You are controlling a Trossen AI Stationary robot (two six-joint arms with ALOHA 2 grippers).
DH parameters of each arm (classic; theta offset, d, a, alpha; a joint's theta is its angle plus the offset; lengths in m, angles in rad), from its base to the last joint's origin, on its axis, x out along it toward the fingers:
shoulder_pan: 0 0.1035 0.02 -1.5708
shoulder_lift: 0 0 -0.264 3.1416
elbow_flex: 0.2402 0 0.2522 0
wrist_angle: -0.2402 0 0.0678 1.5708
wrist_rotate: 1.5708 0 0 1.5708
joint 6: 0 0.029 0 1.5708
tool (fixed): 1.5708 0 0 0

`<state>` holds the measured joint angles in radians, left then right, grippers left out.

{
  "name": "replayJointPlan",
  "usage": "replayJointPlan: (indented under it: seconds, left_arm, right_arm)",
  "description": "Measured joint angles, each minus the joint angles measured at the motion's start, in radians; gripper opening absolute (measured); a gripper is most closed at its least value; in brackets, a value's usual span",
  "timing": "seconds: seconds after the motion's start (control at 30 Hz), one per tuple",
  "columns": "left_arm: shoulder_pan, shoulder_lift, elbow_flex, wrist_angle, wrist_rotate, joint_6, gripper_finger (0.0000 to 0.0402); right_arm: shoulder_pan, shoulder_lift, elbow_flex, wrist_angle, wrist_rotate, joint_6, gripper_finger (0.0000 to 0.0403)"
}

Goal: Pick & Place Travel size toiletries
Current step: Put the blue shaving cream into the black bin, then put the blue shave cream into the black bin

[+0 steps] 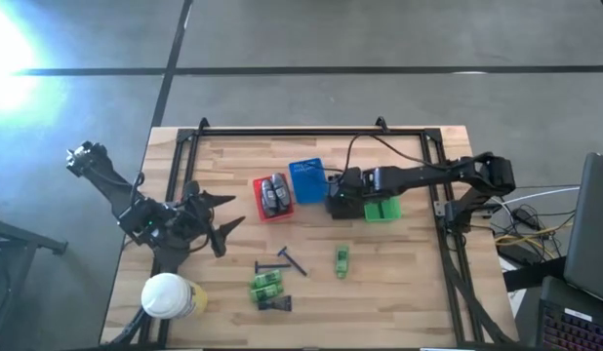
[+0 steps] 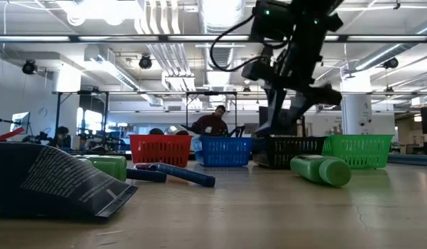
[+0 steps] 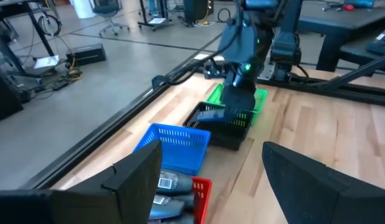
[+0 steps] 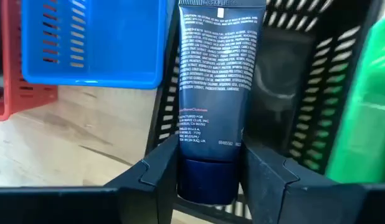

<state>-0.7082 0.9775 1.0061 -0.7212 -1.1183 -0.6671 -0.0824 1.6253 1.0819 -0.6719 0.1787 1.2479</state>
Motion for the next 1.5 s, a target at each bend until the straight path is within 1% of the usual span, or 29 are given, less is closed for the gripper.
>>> replayJointPlan:
  seconds: [0.1, 0.23, 0.47, 0.63, 0.77, 0.87, 0.93, 1.03, 1.13, 1.27, 1.4, 1.5]
  left_arm:
    - [0.0, 0.001, 0.0, 0.001, 0.0, -0.029, 0.0282]
    - [0.0, 0.002, 0.0, 0.003, 0.001, -0.048, 0.0282]
    - [0.0, 0.002, -0.012, 0.003, 0.002, -0.052, 0.0282]
    - [0.0, 0.002, -0.019, 0.005, 0.044, -0.053, 0.0282]
    - [0.0, 0.002, -0.033, 0.006, 0.061, -0.079, 0.0282]
    - [0.007, 0.001, -0.041, 0.028, 0.061, -0.104, 0.0282]
    - [0.01, 0.002, -0.047, 0.041, 0.061, -0.12, 0.0282]
    - [0.01, 0.005, -0.045, 0.061, 0.07, -0.208, 0.0282]
    - [0.01, 0.012, -0.045, 0.075, 0.14, -0.283, 0.0282]
    - [0.01, 0.027, -0.045, 0.078, 0.249, -0.319, 0.0282]
    - [0.009, 0.054, -0.045, 0.078, 0.278, -0.344, 0.0282]
    - [0.008, 0.073, -0.045, 0.084, 0.285, -0.342, 0.0282]
  right_arm:
    - [0.003, 0.0, -0.033, 0.018, -0.003, 0.053, 0.0152]
    - [0.015, -0.003, -0.044, 0.028, -0.006, 0.061, 0.0172]
    - [0.051, -0.007, 0.016, 0.027, -0.005, 0.008, 0.0228]
    - [0.094, -0.008, 0.076, 0.005, -0.003, -0.033, 0.0271]
    - [0.15, -0.008, 0.109, -0.025, 0.029, -0.066, 0.0296]
    - [0.198, -0.006, 0.111, -0.008, 0.065, -0.093, 0.031]
    - [0.224, -0.002, 0.103, 0.042, 0.08, -0.133, 0.0316]
    - [0.242, 0.012, 0.094, 0.128, 0.082, -0.213, 0.0323]
    - [0.242, 0.032, 0.093, 0.198, 0.079, -0.257, 0.0326]
    - [0.241, 0.062, 0.092, 0.245, 0.001, -0.26, 0.0323]
    - [0.263, 0.101, 0.092, 0.244, -0.117, -0.197, 0.0311]
    - [0.303, 0.128, 0.092, 0.256, -0.152, -0.137, 0.0302]
